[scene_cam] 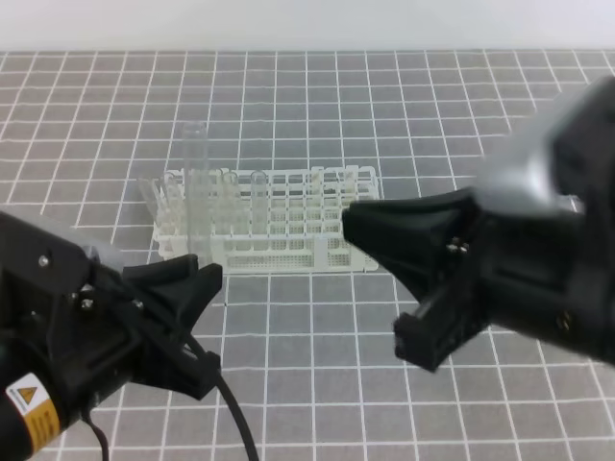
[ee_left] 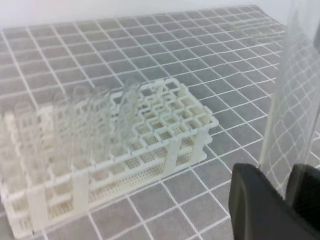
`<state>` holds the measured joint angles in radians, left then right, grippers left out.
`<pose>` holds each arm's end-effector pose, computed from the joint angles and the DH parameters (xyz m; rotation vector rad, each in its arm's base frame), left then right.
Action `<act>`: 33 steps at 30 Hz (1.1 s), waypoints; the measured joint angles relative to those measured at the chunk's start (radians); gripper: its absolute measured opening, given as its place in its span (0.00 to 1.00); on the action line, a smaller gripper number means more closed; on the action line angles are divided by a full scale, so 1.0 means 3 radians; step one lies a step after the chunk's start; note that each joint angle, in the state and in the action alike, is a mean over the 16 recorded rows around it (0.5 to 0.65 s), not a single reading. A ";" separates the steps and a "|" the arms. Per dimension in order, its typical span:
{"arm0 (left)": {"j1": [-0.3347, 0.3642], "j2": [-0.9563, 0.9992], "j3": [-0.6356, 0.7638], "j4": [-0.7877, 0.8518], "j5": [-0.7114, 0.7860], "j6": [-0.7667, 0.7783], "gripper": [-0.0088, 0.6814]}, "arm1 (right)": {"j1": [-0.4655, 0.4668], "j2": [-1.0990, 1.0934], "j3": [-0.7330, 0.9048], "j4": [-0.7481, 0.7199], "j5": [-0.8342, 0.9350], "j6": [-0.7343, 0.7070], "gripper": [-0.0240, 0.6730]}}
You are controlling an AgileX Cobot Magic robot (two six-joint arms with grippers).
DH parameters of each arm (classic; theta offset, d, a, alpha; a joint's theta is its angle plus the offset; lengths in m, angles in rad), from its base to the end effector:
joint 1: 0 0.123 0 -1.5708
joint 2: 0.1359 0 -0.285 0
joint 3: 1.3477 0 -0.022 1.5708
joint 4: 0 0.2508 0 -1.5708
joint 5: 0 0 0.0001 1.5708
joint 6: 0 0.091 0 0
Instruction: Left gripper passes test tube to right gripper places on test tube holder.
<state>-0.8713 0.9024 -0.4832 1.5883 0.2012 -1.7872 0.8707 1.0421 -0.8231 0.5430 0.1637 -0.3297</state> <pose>0.1324 -0.1290 0.2788 0.5037 1.8615 -0.5347 0.1421 0.1807 0.3507 -0.6846 1.7988 0.8191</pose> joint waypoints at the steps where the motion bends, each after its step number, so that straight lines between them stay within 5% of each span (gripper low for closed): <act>1: 0.0000 0.0000 0.0000 0.0098 0.0004 -0.0053 0.02 | 0.0090 -0.0023 0.0066 -0.0040 -0.0203 -0.0002 0.03; 12: 0.0001 0.0049 0.0003 0.0625 -0.0056 -0.0291 0.02 | 0.0655 -0.0206 0.0711 -0.0099 -0.1824 -0.0150 0.03; 33: 0.0000 0.0228 -0.0149 0.0597 -0.0547 -0.0439 0.02 | 0.0692 0.0103 0.0591 -0.0086 -0.2213 0.0208 0.09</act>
<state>-0.8711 0.9706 -0.5280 1.7676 0.0372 -1.9190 1.0784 1.0729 -0.6459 0.5174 -0.5002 -0.2675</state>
